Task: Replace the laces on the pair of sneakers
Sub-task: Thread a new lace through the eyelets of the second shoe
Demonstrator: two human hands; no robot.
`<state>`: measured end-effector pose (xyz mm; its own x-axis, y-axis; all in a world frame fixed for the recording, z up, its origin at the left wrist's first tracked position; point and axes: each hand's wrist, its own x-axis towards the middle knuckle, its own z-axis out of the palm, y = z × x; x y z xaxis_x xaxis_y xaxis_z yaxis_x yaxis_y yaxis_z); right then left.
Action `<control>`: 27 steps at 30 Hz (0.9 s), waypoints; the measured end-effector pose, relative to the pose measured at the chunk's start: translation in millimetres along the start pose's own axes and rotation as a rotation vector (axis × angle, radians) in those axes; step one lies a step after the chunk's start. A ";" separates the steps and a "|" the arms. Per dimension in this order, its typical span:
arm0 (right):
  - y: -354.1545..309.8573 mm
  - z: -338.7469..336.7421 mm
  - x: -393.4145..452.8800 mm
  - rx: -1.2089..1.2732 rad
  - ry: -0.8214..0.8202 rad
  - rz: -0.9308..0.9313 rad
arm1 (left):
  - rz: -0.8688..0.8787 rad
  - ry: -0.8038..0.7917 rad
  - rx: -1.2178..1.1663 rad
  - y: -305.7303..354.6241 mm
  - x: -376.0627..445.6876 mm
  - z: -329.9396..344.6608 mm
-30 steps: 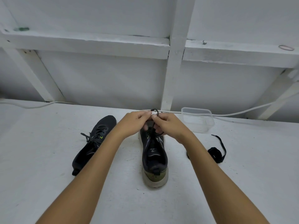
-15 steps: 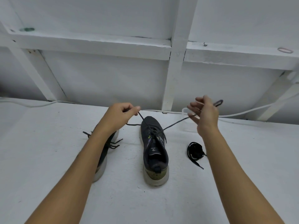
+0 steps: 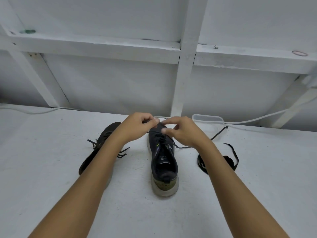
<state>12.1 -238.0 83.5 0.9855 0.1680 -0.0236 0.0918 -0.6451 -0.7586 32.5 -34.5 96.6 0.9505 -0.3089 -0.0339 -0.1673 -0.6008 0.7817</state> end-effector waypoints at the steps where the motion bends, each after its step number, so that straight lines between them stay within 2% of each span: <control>1: -2.2 2.0 2.3 0.006 0.034 -0.018 | -0.001 -0.003 0.002 0.4 -1.0 -1.6; 3: 1.7 2.4 7.9 0.073 0.169 0.045 | -0.008 0.002 0.010 -3.0 -2.9 -7.4; 6: 21.6 -0.8 10.7 0.213 0.344 0.287 | -0.040 0.023 0.064 -16.2 -7.4 -20.3; 9: 42.5 1.1 7.2 -0.015 0.331 0.406 | -0.063 0.034 0.093 -27.6 -11.3 -26.8; 11: 40.5 6.4 3.1 -0.129 0.245 0.300 | -0.058 0.031 0.092 -28.9 -11.8 -24.3; 15: 11.9 16.9 5.5 -0.036 0.082 -0.067 | -0.004 0.006 0.072 -18.1 -7.3 -8.1; 18: 6.8 23.0 14.6 -0.149 0.107 -0.101 | 0.015 -0.006 0.081 -12.0 -5.2 -0.4; 23: 29.8 8.8 21.6 -0.104 0.376 0.220 | -0.070 -0.103 0.014 -35.5 -8.7 -3.6; 27: 52.7 0.7 21.9 -0.111 0.429 0.385 | -0.127 -0.221 0.006 -59.4 -14.5 -3.4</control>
<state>38.5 -267.8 42.5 0.9183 -0.3959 -0.0008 -0.2930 -0.6782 -0.6740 29.6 8.2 52.7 0.8838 -0.3837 -0.2676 -0.0519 -0.6490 0.7590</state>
